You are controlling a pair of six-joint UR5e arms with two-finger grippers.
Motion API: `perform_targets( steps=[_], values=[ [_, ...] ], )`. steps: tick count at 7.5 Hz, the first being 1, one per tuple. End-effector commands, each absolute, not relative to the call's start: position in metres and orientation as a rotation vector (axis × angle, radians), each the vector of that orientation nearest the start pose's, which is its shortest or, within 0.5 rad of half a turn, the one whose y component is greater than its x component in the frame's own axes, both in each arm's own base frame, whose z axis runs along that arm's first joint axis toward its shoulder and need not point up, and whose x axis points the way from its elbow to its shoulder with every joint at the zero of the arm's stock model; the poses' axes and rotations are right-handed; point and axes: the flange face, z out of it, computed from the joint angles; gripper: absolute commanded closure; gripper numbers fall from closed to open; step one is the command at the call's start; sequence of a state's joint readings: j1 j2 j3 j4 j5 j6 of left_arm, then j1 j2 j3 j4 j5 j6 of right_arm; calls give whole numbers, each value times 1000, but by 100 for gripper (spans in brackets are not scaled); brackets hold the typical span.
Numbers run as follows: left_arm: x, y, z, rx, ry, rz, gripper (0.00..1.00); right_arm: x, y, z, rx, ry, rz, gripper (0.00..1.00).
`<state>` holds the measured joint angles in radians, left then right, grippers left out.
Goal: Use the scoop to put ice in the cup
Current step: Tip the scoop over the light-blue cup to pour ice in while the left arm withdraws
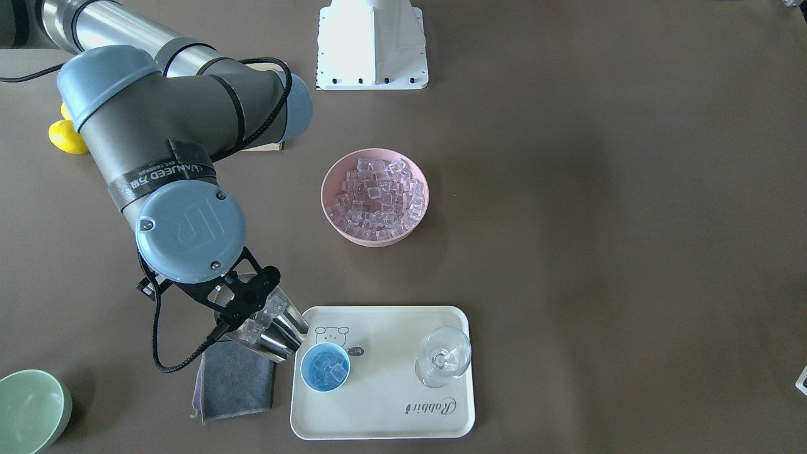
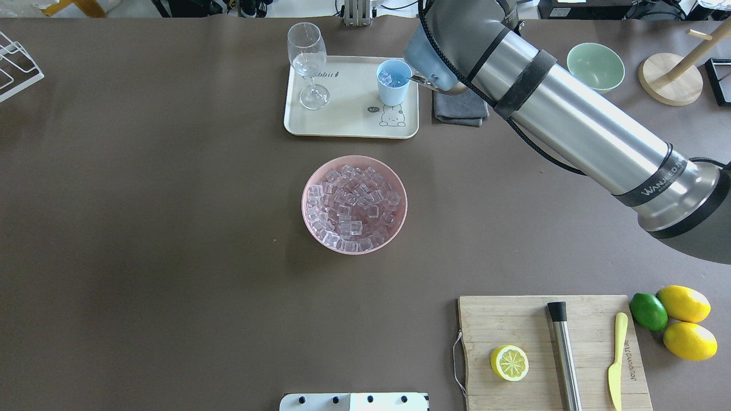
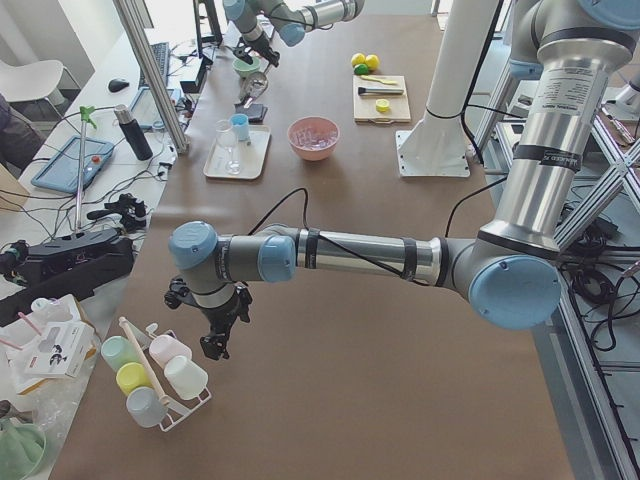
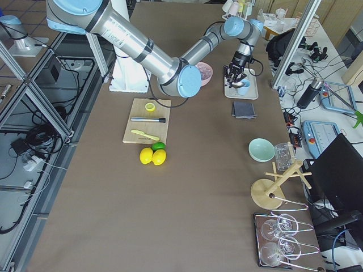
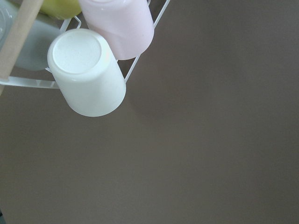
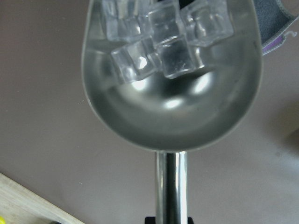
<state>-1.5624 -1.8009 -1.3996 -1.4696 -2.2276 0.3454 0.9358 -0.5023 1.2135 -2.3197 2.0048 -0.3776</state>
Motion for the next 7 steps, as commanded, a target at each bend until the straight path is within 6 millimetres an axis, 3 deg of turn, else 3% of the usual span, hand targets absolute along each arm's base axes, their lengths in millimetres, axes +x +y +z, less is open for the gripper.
perform_targets(
  steps=[1, 2, 5, 7],
  values=[
    [-80, -557, 675, 121, 724, 339, 1, -383, -671, 196, -126, -394, -1046, 100],
    [-77, -552, 676, 185, 712, 351, 1, -385, -671, 199, -133, -389, -1059, 100],
    [-76, -559, 666, 148, 724, 209, 1, -388, -680, 196, -146, -365, -1097, 100],
    [-70, -559, 672, 131, 733, 202, 1, -382, -684, 195, -146, -383, -1081, 100]
  ],
)
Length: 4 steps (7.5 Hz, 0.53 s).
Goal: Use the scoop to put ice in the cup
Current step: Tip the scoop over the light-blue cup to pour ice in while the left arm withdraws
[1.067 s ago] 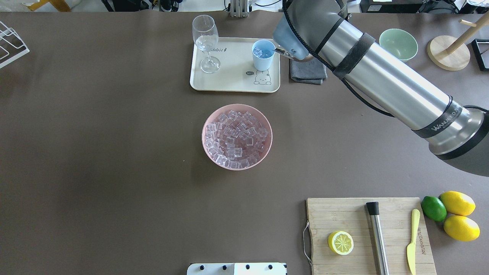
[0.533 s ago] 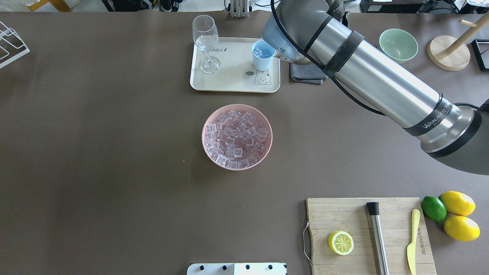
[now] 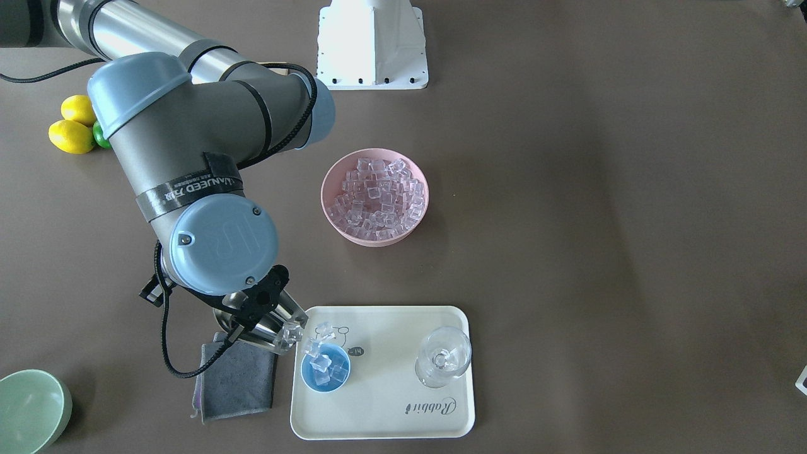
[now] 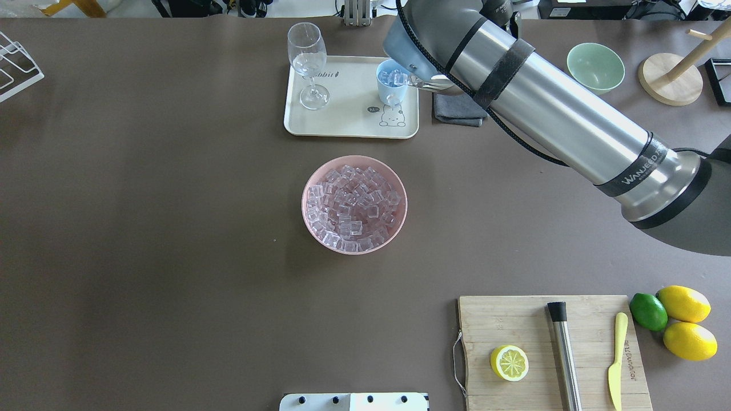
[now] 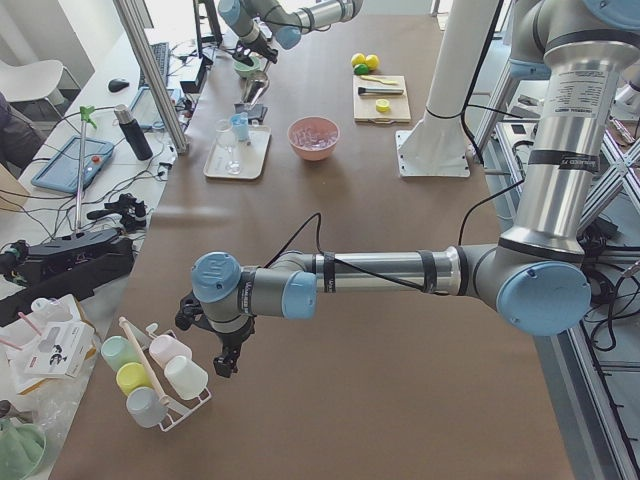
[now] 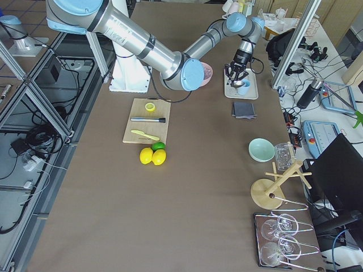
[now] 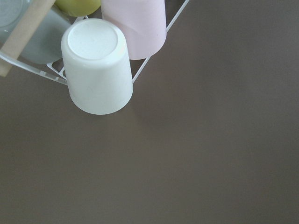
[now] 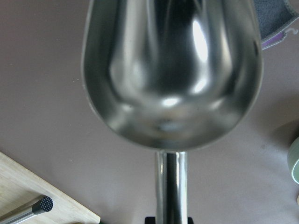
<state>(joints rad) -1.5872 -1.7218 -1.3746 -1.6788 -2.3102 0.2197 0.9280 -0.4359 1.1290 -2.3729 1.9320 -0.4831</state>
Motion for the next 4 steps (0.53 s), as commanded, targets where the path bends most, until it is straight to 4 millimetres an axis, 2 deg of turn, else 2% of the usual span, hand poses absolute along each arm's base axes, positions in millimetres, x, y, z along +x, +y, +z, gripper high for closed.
perform_targets(
  steps=[1, 4],
  values=[
    [-59, -559, 674, 118, 729, 210, 1, -383, -684, 196, -150, -397, -1076, 100],
    [-57, -561, 668, 85, 740, 105, 1, -378, -681, 187, -124, -423, -1065, 100]
  ],
)
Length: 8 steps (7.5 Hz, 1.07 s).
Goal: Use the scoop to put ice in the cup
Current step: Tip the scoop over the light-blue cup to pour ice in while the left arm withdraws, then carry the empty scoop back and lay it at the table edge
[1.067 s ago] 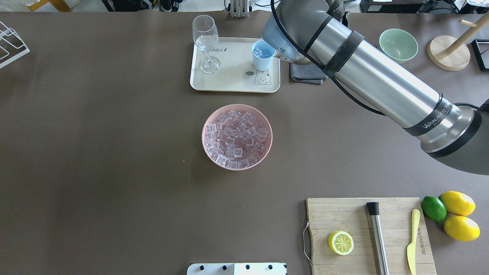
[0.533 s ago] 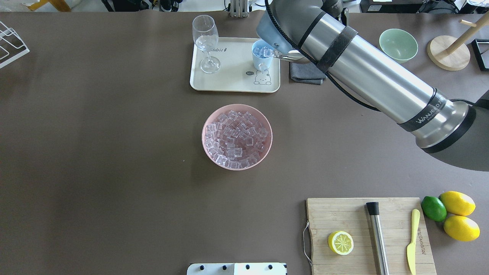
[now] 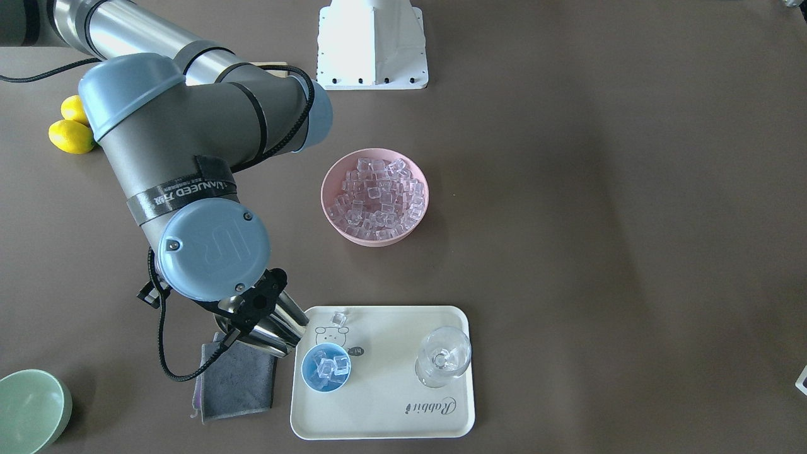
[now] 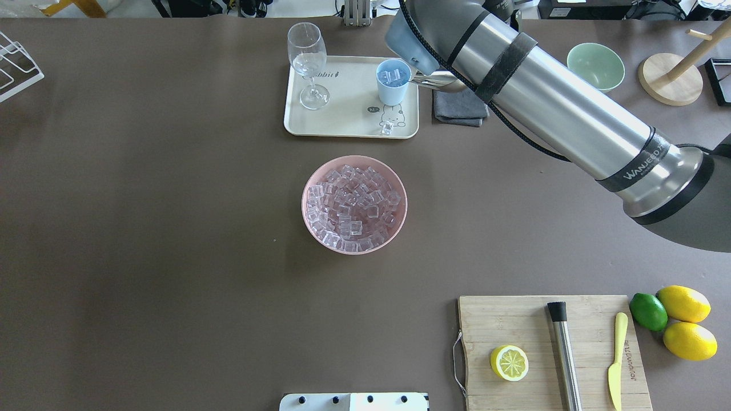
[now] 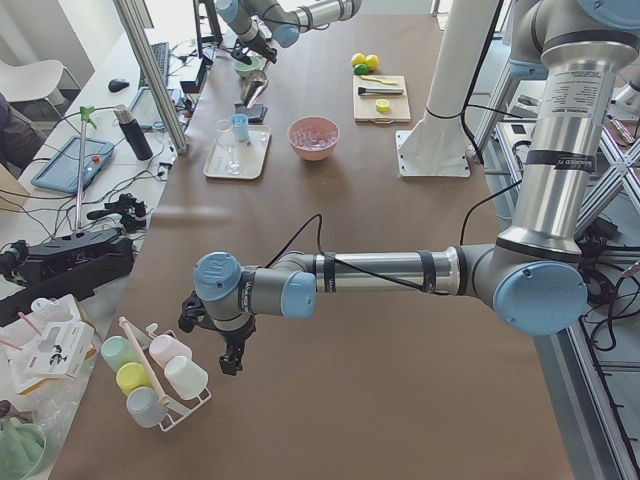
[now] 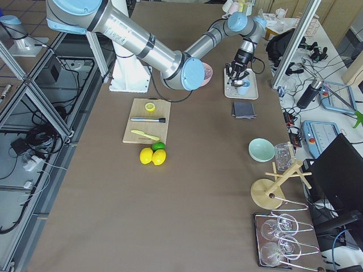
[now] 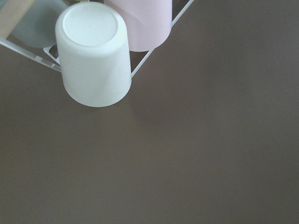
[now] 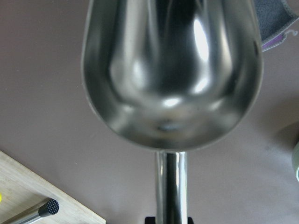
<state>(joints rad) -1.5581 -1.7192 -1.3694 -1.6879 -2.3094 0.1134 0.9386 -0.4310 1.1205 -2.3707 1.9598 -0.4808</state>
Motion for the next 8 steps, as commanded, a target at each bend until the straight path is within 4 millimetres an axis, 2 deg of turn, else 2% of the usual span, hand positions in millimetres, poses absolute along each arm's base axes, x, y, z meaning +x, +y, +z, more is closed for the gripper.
perform_targets(
  steps=[1, 2, 3, 4, 5, 6, 7, 8],
  values=[
    [-57, -562, 668, 83, 741, 105, 1, -354, -670, 200, -83, -470, -1035, 100],
    [-56, -562, 668, 83, 741, 104, 1, -320, -659, 221, -59, -520, -955, 100],
    [-56, -563, 666, 83, 741, 104, 1, -279, -647, 250, -51, -557, -875, 100],
    [-56, -564, 665, 80, 741, 98, 1, -237, -630, 297, -47, -615, -732, 100],
    [-56, -564, 664, 81, 741, 97, 1, -205, -592, 357, -31, -666, -573, 100],
    [-57, -564, 664, 81, 739, 97, 1, -172, -559, 405, -26, -670, -418, 100],
    [-57, -564, 661, 75, 740, 93, 1, -147, -545, 437, -98, -657, -258, 100],
    [-57, -563, 656, 61, 740, 88, 1, -131, -515, 471, -133, -647, -198, 100]
  ],
)
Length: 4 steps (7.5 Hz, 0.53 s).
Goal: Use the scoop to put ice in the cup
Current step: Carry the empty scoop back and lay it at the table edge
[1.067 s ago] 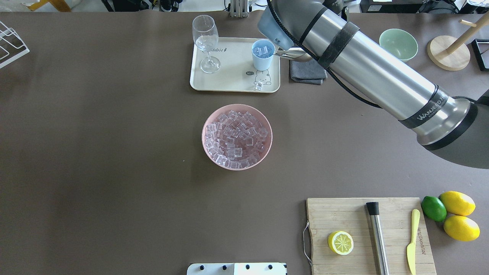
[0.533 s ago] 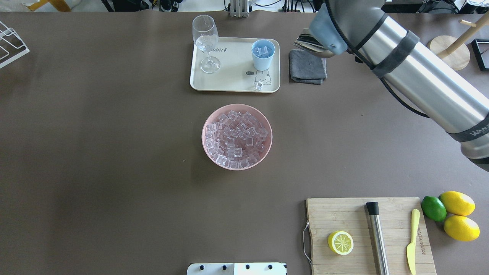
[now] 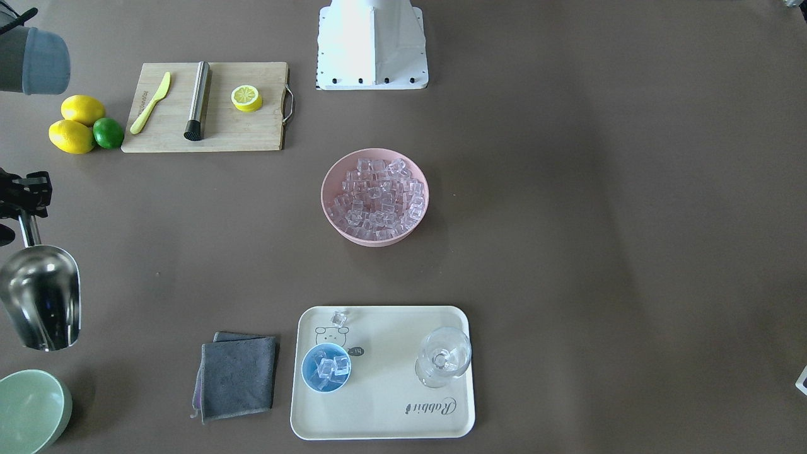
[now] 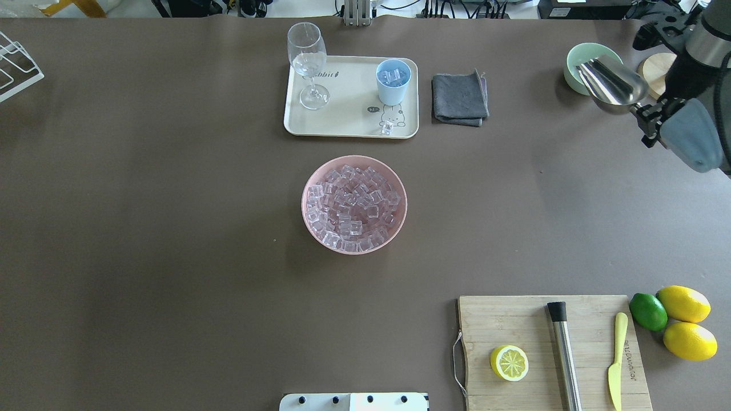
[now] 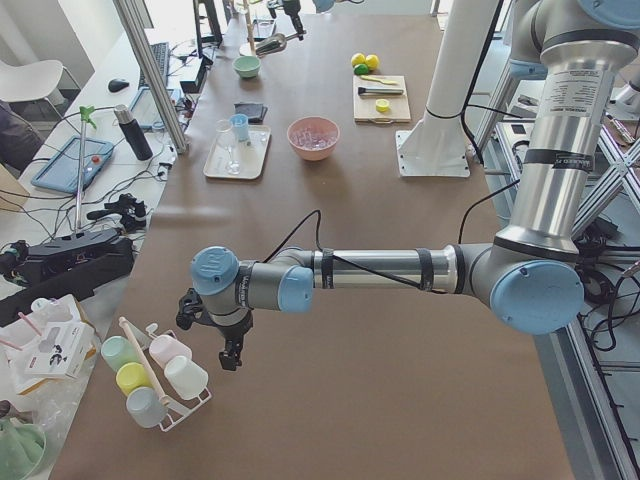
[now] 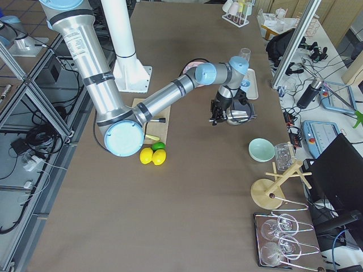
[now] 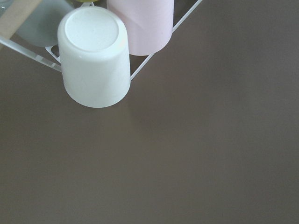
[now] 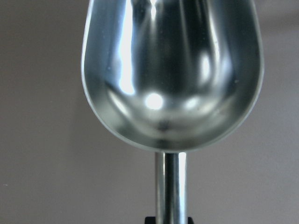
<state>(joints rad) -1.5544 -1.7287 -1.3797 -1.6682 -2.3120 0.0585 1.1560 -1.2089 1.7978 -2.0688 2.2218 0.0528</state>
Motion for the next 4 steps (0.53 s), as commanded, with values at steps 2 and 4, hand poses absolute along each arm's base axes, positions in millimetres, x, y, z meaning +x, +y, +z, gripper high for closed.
perform_targets(
  steps=[2, 4],
  values=[
    [-57, -562, 653, 60, 740, 87, 1, -99, -454, 561, -118, -686, -69, 100],
    [-57, -560, 652, 62, 740, 90, 1, -88, -427, 631, -83, -704, -57, 100]
  ],
)
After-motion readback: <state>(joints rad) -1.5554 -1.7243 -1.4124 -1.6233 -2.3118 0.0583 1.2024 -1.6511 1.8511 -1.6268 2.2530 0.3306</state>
